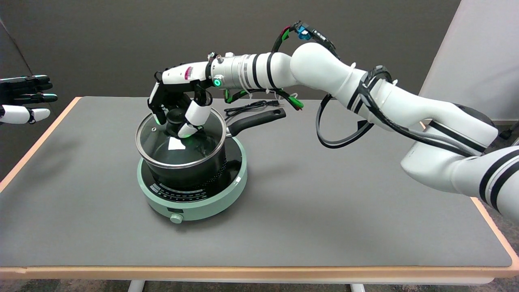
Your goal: Place the pot lid onto the soup pot.
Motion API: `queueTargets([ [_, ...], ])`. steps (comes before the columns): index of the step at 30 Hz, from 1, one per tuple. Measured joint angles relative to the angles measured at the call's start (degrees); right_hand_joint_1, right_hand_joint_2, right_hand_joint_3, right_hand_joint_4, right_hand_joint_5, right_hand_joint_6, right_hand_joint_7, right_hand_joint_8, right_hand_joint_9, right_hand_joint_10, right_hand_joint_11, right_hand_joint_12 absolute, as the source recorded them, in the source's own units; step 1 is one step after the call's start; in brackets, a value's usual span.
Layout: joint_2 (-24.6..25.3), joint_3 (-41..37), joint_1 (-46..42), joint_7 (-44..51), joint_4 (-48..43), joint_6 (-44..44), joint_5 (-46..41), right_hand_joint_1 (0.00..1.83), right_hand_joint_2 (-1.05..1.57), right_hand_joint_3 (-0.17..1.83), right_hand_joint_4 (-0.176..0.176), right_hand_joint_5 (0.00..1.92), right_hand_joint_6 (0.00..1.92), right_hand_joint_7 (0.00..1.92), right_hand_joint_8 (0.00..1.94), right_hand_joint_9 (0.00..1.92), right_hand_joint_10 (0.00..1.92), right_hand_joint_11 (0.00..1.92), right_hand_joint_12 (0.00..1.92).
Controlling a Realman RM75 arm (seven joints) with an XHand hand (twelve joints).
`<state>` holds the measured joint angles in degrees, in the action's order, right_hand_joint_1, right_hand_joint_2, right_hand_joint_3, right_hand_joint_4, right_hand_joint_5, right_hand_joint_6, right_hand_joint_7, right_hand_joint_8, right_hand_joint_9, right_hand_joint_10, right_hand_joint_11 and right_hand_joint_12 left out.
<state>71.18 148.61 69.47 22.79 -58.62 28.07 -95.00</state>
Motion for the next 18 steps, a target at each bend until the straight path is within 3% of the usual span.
queueTargets([
  [1, 0.0, 0.0, 0.0, 0.0, 0.0, 0.0, 0.0, 1.11, 0.76, 0.95, 0.176, 0.76, 0.83, 0.89, 0.79, 0.77, 1.41, 0.57, 1.74],
  [9, -0.1, 0.0, 0.0, 0.1, 0.1, 0.0, 0.1, 1.05, 0.74, 0.91, 0.176, 0.76, 0.74, 0.9, 0.66, 0.77, 1.34, 0.46, 1.8],
  [18, -0.2, 0.0, 0.0, 0.1, 0.1, 0.0, 0.1, 1.04, 0.72, 0.94, 0.176, 0.76, 0.72, 0.91, 0.64, 0.77, 1.33, 0.46, 1.79],
])
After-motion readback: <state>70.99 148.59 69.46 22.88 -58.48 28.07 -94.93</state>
